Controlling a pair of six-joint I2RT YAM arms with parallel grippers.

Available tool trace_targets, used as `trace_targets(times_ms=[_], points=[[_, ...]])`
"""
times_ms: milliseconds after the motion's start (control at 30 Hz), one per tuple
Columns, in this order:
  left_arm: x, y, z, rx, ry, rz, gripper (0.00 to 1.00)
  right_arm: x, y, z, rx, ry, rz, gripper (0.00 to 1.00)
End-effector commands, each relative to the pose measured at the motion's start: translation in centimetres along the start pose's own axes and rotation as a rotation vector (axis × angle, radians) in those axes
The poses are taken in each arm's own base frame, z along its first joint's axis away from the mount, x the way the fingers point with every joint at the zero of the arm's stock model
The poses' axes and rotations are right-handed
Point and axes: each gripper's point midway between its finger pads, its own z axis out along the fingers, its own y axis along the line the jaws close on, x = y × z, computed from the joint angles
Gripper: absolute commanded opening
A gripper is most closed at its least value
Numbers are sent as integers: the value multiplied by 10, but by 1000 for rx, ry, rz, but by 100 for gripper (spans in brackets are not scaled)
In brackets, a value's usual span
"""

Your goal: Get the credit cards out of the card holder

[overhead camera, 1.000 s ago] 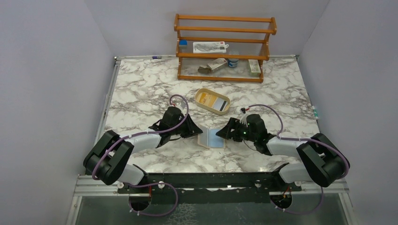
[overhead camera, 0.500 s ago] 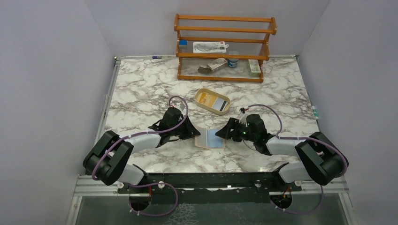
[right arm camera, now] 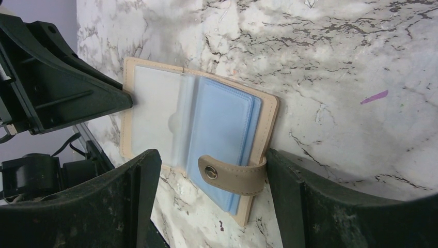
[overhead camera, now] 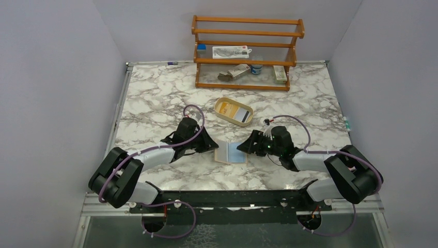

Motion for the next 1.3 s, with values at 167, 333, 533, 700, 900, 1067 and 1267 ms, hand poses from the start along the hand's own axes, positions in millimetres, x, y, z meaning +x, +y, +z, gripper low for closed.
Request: trace_targets(times_ms=[167,333,533,700,900,1067,1267], points=[[-10,-6,-3,12,-34,19,5,33,-25,-5,76,100,39,80],[-10,-6,-3,8,-34,17,0,33,-26,-6,77,102,40,80],[-17,-10,-8,-2,-50,40,0,34,-26,-6,76,104,38,80],[-29,-14,-17,-48,-72,103,0,20,-15,-8,63,79,-24,80],[-38,-21,-27,-92,-75,157,0,-37,32,-18,85,-26,-239,84],[-35,-20,-28,-97,-68,169,0,-59,90,-6,89,-41,-403,85],[-30,-17,-27,-99,-66,171,0,-46,101,35,94,44,-374,84]])
